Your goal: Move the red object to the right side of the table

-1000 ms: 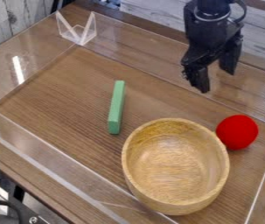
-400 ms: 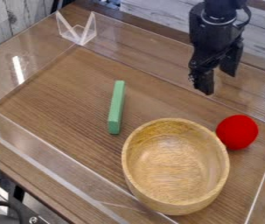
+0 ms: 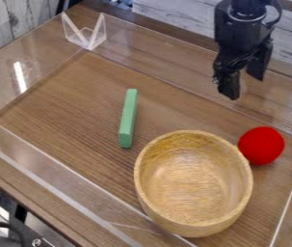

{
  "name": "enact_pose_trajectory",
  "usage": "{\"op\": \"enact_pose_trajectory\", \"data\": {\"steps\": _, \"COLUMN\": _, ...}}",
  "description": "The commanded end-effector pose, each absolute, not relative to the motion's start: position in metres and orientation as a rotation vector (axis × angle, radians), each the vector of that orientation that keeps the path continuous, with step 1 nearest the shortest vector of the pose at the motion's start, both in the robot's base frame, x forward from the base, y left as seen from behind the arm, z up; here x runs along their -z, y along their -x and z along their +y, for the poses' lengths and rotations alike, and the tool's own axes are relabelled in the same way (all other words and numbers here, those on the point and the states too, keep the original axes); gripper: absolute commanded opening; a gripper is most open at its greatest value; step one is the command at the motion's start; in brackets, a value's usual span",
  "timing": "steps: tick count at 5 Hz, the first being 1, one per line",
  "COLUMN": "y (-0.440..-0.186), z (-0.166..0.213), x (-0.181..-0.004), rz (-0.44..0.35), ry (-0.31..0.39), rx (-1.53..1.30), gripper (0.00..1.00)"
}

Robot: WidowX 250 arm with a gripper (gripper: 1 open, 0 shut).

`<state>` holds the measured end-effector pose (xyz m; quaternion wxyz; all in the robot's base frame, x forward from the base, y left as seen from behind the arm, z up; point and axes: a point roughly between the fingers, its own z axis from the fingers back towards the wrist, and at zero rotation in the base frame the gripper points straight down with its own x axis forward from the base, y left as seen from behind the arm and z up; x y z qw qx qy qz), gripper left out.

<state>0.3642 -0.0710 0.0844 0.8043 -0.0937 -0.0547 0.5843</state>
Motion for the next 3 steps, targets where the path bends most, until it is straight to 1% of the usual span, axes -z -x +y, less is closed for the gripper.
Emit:
{"op": "enact_pose_trajectory", "data": {"steps": 1, "y": -0.376, "z": -0.074, "x": -0.105, "rz": -0.154, "ry": 0.241, "rx": -1.228, "gripper": 1.0}}
{"op": "enact_pose_trajectory", "data": {"steps": 3, "y": -0.374, "z": -0.079, "x": -0.094, "rz": -0.139, "ry": 0.222, "rx": -1.214, "gripper": 1.0}}
